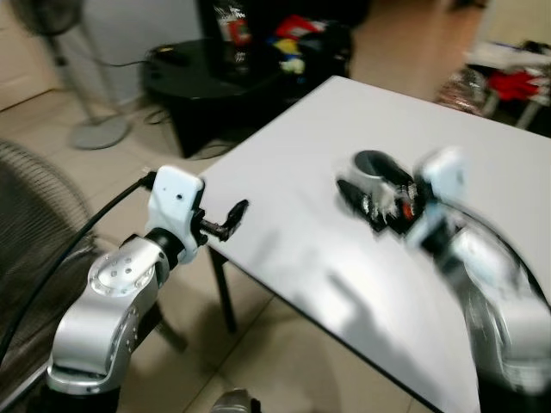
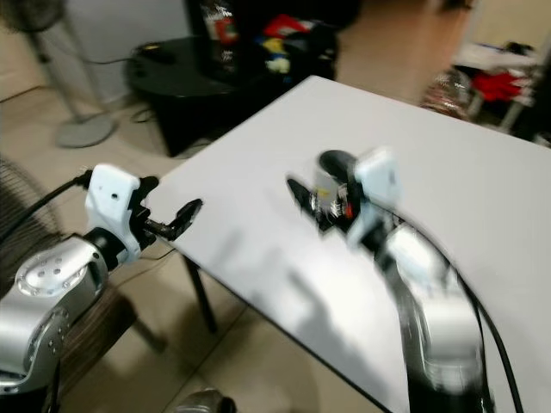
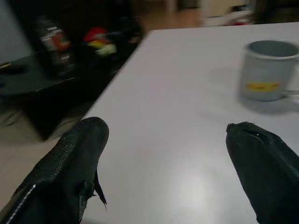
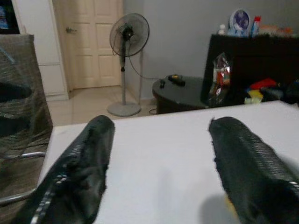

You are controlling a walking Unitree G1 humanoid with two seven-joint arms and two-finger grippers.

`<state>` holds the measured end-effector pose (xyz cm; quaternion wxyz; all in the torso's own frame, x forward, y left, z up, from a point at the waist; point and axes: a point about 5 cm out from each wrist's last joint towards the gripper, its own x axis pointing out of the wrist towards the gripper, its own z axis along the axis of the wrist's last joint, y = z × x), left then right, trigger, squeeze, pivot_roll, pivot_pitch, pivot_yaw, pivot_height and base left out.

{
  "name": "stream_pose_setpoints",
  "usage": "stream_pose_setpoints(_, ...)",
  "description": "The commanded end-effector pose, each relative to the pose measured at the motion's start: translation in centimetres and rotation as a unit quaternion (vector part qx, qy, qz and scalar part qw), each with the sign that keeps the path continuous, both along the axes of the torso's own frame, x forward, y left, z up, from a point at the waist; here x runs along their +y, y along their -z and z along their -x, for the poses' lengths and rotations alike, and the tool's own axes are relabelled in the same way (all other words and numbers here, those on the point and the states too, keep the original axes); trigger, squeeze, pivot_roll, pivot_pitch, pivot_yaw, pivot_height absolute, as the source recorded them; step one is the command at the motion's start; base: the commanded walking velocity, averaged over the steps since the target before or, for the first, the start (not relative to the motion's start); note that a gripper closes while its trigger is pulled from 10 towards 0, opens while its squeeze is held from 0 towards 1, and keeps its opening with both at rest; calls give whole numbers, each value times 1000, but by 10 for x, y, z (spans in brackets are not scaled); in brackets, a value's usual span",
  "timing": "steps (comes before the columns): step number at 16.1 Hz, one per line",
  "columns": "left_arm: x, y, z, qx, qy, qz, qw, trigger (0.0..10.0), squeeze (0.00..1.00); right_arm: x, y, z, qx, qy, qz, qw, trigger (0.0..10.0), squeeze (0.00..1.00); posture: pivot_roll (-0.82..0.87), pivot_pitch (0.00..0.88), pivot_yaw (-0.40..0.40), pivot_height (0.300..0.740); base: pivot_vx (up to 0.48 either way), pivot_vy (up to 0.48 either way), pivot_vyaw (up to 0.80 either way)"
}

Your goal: Setting the table

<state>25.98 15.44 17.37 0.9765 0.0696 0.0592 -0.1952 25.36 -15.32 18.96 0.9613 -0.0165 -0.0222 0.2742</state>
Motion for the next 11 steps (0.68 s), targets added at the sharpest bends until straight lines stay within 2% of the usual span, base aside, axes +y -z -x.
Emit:
stream_pose_setpoints(1, 1, -6, 2, -17, -20, 1, 1000, 10000, 0, 3, -3, 11, -2, 20, -3, 1000, 10000, 1000, 19, 0, 90, 740, 0, 0, 800)
stream_pose_setpoints(3, 1, 0, 5, -5, -38, 12, 999, 10000, 0, 0, 9, 26, 6, 90, 9, 996, 10000, 1000, 10, 0, 96, 740, 0, 0, 800)
stream_pose_setpoints(5, 3, 7, 9, 7, -59, 17, 998, 10000, 0, -2, 11, 28, -7, 140, 16, 990, 10000, 1000, 22, 0, 83, 740, 0, 0, 800)
stream_pose_setpoints(8, 6, 17, 12, 14, -75, -5, 997, 10000, 0, -3, 16, 27, -18, 175, 33, 984, 10000, 1000, 35, 0, 74, 740, 0, 0, 800)
stream_pose_setpoints(11, 5, 20, 15, 20, -72, -3, 997, 10000, 0, -3, 27, 25, 25, 184, 27, 982, 10000, 1000, 38, 0, 66, 740, 0, 0, 800)
